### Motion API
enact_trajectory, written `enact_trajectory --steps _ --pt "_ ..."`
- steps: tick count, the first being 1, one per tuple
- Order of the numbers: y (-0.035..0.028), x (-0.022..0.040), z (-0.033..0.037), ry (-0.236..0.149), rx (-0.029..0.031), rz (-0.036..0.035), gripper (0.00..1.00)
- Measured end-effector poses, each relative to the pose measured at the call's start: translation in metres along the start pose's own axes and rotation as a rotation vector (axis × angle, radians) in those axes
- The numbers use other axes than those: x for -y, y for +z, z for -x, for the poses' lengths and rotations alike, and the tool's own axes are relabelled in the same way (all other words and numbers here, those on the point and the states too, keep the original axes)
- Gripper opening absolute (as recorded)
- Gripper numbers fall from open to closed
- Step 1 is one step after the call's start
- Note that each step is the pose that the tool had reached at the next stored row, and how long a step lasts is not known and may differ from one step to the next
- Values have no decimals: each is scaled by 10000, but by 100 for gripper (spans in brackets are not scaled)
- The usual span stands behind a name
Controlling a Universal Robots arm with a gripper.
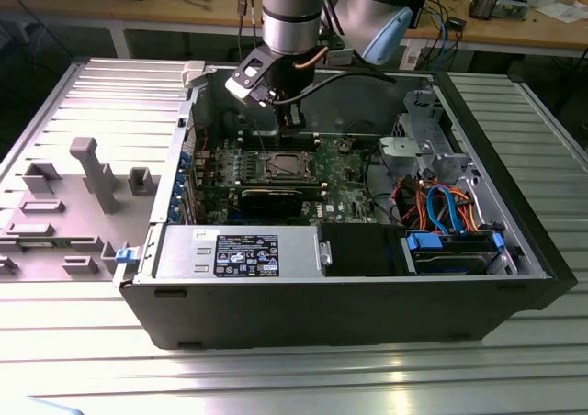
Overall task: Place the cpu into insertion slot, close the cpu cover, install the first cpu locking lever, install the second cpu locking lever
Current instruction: 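Install the first cpu locking lever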
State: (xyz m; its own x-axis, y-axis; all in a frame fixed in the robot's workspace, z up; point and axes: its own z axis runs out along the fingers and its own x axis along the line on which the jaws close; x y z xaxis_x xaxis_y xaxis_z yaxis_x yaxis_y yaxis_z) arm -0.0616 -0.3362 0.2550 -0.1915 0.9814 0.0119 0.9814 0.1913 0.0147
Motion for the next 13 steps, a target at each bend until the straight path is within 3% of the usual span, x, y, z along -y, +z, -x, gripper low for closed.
enact_trajectory --steps 10,13 --pt "0 1 0 -266 -4 -3 11" --pt "0 2 -1 -733 -11 -8 11"
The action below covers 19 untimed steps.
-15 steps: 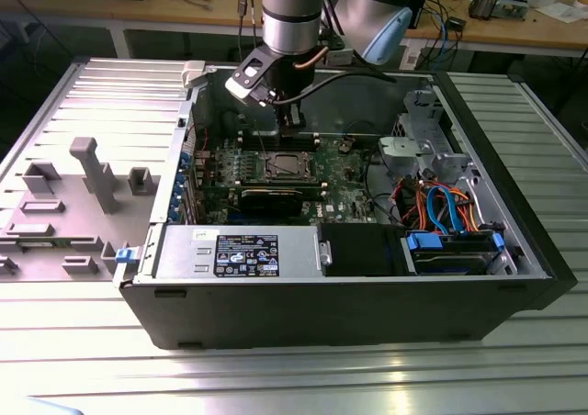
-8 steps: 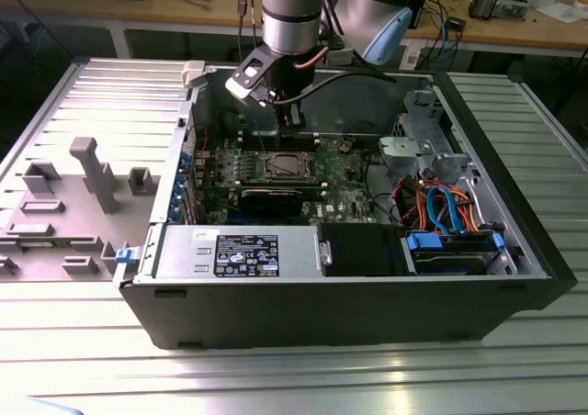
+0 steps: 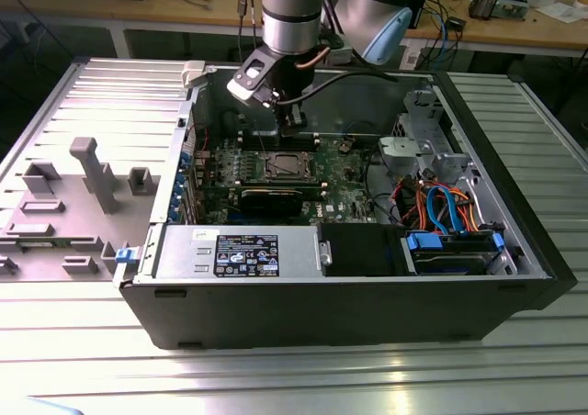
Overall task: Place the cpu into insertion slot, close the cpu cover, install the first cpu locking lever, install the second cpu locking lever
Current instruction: 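Install the first cpu locking lever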
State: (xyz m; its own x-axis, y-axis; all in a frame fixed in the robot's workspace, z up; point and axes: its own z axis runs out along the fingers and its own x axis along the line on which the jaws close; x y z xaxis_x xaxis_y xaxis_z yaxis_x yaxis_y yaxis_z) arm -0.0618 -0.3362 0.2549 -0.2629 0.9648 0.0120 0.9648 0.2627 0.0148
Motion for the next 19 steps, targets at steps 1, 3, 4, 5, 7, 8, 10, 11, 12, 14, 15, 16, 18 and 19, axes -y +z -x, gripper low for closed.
enact_trajectory --steps 1,3,4,5,7,8,10,11,12,14,15,16,18,19 --pt "0 0 0 -127 -2 -1 11" --pt "0 0 0 -449 -6 -6 11" --pt "0 0 0 -566 -8 -7 11" --pt "1 0 0 -667 -10 -8 11" --pt "1 0 0 -680 -10 -8 11" --pt "1 0 0 -682 -10 -8 11" --pt "0 12 -3 -706 -10 -9 11" --pt "0 18 -5 -779 -12 -9 11" --pt "0 18 -5 -892 -13 -11 11" --pt "1 19 -5 -1204 -18 -15 11" --pt "1 19 -5 -1334 -20 -16 11" --pt "1 19 -5 -1549 -22 -19 11" --pt "1 19 -5 -1931 -29 -23 11" --pt "1 19 -5 -2064 -30 -25 11"
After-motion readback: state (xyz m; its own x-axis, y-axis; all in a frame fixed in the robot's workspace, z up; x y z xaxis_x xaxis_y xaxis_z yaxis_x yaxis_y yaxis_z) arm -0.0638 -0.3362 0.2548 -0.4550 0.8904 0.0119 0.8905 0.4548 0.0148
